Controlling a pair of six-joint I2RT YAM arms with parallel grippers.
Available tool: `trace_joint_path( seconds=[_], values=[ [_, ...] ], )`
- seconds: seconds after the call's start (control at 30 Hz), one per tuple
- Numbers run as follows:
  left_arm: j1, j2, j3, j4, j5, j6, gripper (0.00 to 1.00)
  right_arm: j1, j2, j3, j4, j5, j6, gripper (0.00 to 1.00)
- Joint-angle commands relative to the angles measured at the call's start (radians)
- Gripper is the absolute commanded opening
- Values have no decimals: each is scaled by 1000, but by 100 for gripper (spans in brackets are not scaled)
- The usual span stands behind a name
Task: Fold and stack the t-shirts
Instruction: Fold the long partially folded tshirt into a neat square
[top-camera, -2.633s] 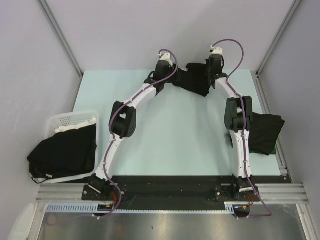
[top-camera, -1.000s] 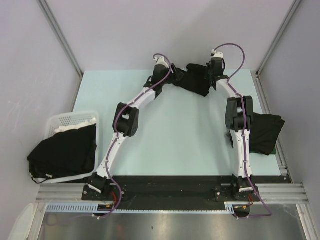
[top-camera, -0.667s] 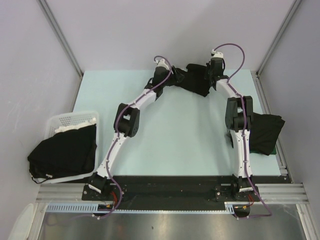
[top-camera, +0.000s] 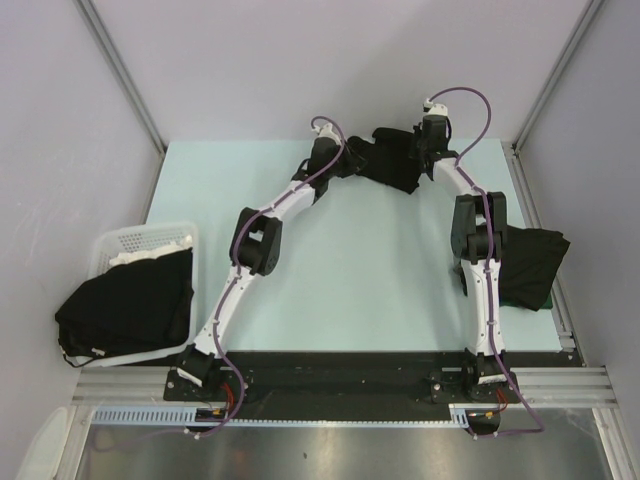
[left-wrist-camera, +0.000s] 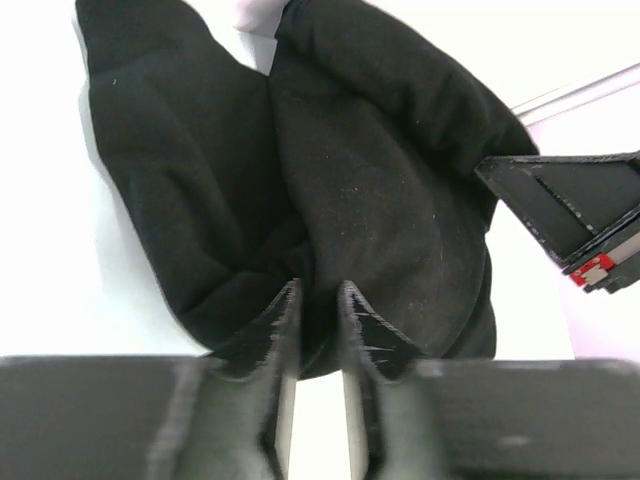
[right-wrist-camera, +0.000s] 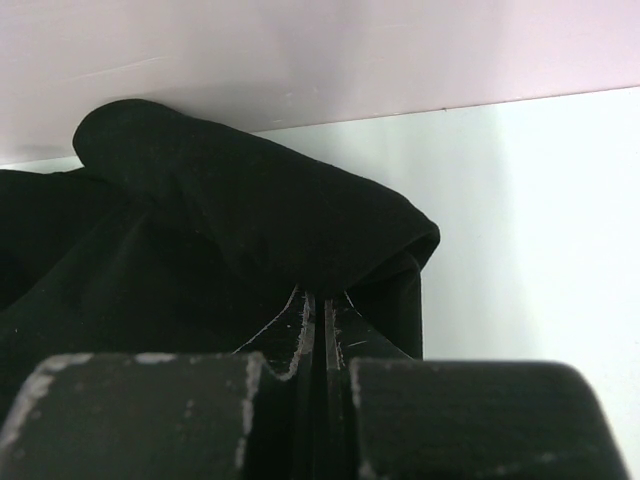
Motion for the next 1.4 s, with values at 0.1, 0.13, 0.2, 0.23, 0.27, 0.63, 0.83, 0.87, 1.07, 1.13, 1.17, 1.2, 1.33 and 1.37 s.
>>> trace_joint_path(
  seconds=[0.1,0.13,0.2,0.23,0.27,0.63,0.83,0.87,1.07,1.13,1.17,1.2,1.33,1.37],
  values=[
    [-10,-131,-74,-55,63,10,11,-4,-36,39,14,7,-12,0],
    [-12,-146,-115,-72,75,16,10,-6,-30,45,16,8,-14,0],
    [-10,-178,-152,-81,88,33,5,-9,-23,48,19,7,-15,0],
    [-10,-204,-184,-87,95,38,3,-9,-21,51,19,7,-18,0],
    [-10,-217,-198,-90,100,45,0,-10,-21,50,21,7,-18,0],
    [-27,-264,-242,-136,166,61,0,-4,-35,30,31,10,-23,0],
    [-47,-287,-254,-175,240,74,0,-6,-33,38,34,11,-21,0],
    [-50,-297,-266,-173,241,76,0,-4,-38,39,33,10,-21,0],
    [-58,-369,-360,-213,260,99,0,-6,-69,15,27,5,-26,0],
    [-58,-407,-419,-224,267,108,0,-9,-85,8,25,0,-27,0],
    [-58,-421,-441,-224,270,111,0,-10,-90,7,25,-4,-27,0],
    [-58,-436,-483,-225,270,116,0,-13,-98,8,19,-6,-26,0],
    [-58,-519,-571,-247,278,151,0,-12,-119,-16,21,-7,-23,5],
    [-59,-534,-590,-250,284,157,0,-12,-119,-27,19,-7,-21,8]
  ],
)
